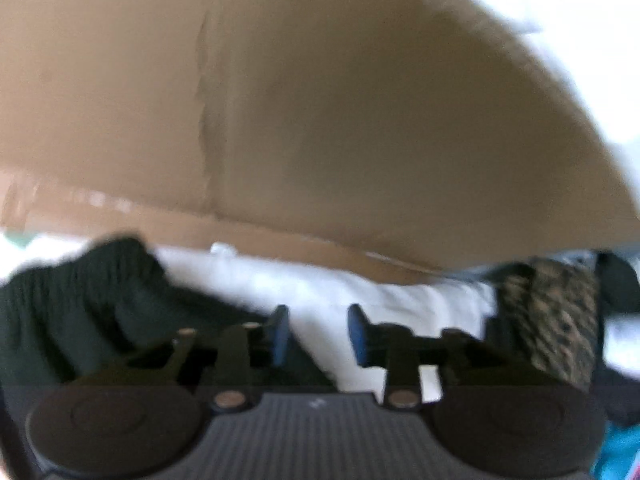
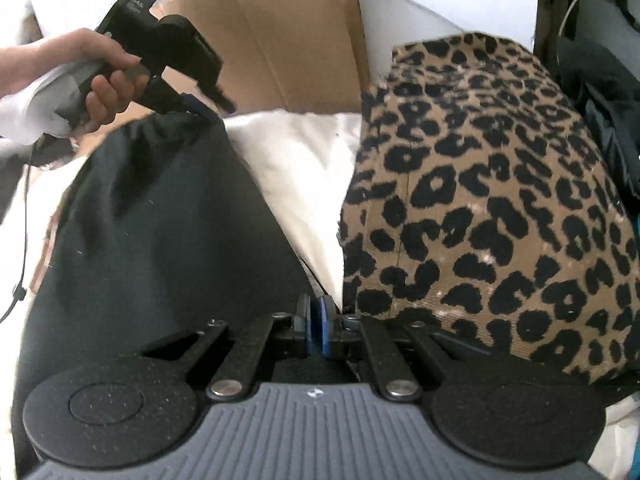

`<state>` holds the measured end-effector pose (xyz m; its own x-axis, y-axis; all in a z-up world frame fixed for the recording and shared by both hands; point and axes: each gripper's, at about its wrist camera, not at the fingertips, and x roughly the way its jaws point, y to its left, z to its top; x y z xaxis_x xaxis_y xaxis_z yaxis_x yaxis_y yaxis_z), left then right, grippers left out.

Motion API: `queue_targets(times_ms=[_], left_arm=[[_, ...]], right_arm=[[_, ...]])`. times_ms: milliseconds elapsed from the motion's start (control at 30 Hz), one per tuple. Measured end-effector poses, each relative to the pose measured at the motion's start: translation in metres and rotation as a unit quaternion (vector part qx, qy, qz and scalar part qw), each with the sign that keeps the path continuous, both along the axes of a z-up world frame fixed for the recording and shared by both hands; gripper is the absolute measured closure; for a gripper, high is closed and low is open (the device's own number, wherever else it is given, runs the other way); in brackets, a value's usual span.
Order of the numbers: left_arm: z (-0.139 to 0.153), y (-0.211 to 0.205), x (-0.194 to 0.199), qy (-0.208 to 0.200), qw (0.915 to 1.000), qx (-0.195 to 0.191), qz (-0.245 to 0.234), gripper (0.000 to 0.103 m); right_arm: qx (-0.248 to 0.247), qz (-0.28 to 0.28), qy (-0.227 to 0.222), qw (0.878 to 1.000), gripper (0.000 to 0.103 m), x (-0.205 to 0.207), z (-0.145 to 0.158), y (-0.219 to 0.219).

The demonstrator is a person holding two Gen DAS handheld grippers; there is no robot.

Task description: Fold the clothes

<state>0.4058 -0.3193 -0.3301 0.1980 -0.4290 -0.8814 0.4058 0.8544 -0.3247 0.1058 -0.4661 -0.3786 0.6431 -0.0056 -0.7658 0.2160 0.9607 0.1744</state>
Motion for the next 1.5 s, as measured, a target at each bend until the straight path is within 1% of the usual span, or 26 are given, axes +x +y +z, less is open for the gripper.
queue_targets(times_ms=[67,133,167,233,300,400,500,600,700,767,867,933,1033,1067,1167,1300,1333,1367,1400,1467,1500], left_arm=[[0.019,0.004,-0.004,-0.023,0.9989,0.015,-0.037,0.065],[0.031,0.009,-0.008,-0.040,0.9964,0.036,-0.066,0.065],[0.035,0.013,-0.012,-0.050,0.9942,0.055,-0.077,0.065],[0.035,0.021,-0.010,-0.060,0.9910,0.082,-0.088,0.065],[0.033,0.031,-0.013,-0.057,0.9881,0.105,-0.097,0.067],[0.018,0.042,-0.019,-0.059,0.9785,0.143,-0.137,0.066],[-0.003,0.053,-0.021,-0.053,0.9768,0.156,-0.137,0.068],[-0.023,0.058,-0.018,-0.055,0.9786,0.144,-0.136,0.068],[-0.038,0.053,-0.015,-0.062,0.9797,0.142,-0.128,0.068],[-0.045,0.049,-0.013,-0.065,0.9804,0.140,-0.123,0.067],[-0.054,0.045,-0.012,-0.073,0.9796,0.139,-0.125,0.067],[-0.057,0.043,-0.013,-0.077,0.9782,0.143,-0.129,0.067],[-0.051,0.040,-0.015,-0.074,0.9753,0.157,-0.136,0.067],[-0.052,0.043,-0.012,-0.076,0.9743,0.157,-0.142,0.067],[-0.038,0.054,-0.018,-0.079,0.9732,0.156,-0.149,0.067],[-0.008,0.072,-0.022,-0.084,0.9741,0.152,-0.145,0.067],[0.000,0.077,-0.024,-0.086,0.9749,0.148,-0.142,0.064],[0.006,0.081,-0.025,-0.090,0.9760,0.142,-0.138,0.062],[0.011,0.085,-0.026,-0.092,0.9766,0.138,-0.137,0.062],[0.022,0.097,-0.029,-0.097,0.9775,0.131,-0.134,0.062],[0.027,0.105,-0.032,-0.098,0.9784,0.127,-0.130,0.062]], right_arm=[[-0.001,-0.003,-0.011,1.000,0.099,-0.004,0.007,0.000],[0.002,-0.006,-0.023,1.000,0.099,-0.005,0.013,0.001],[0.006,-0.007,-0.029,1.000,0.099,-0.004,0.015,0.001],[0.019,-0.009,-0.032,0.999,0.099,-0.003,0.016,0.000],[0.029,-0.009,-0.028,0.999,0.099,-0.006,0.014,0.003],[0.041,-0.002,-0.011,0.999,0.099,0.001,0.011,0.010],[0.034,0.021,-0.002,0.999,0.098,0.009,0.011,0.023],[0.031,0.024,0.006,0.999,0.092,0.013,0.004,0.027],[0.013,0.008,0.030,0.999,0.092,0.013,-0.006,0.020],[0.003,-0.007,0.046,0.999,0.089,0.010,-0.012,0.012],[0.018,-0.022,0.047,0.999,0.090,0.002,-0.016,0.002],[0.012,-0.029,0.047,0.998,0.092,-0.001,-0.015,0.004],[-0.004,-0.033,0.050,0.998,0.093,-0.004,-0.014,0.012],[-0.011,-0.031,0.051,0.998,0.092,-0.005,-0.013,0.014],[-0.015,-0.028,0.059,0.998,0.091,-0.007,-0.011,0.018],[0.004,-0.016,0.064,0.998,0.083,-0.011,0.002,0.018],[0.013,-0.017,0.060,0.998,0.082,-0.013,0.006,0.018],[0.022,-0.021,0.049,0.998,0.078,-0.014,0.009,0.018],[0.031,-0.025,0.039,0.998,0.072,-0.016,0.013,0.019],[0.036,-0.024,0.027,0.999,0.068,-0.017,0.018,0.023],[0.032,-0.020,0.024,0.999,0.068,-0.017,0.019,0.026]])
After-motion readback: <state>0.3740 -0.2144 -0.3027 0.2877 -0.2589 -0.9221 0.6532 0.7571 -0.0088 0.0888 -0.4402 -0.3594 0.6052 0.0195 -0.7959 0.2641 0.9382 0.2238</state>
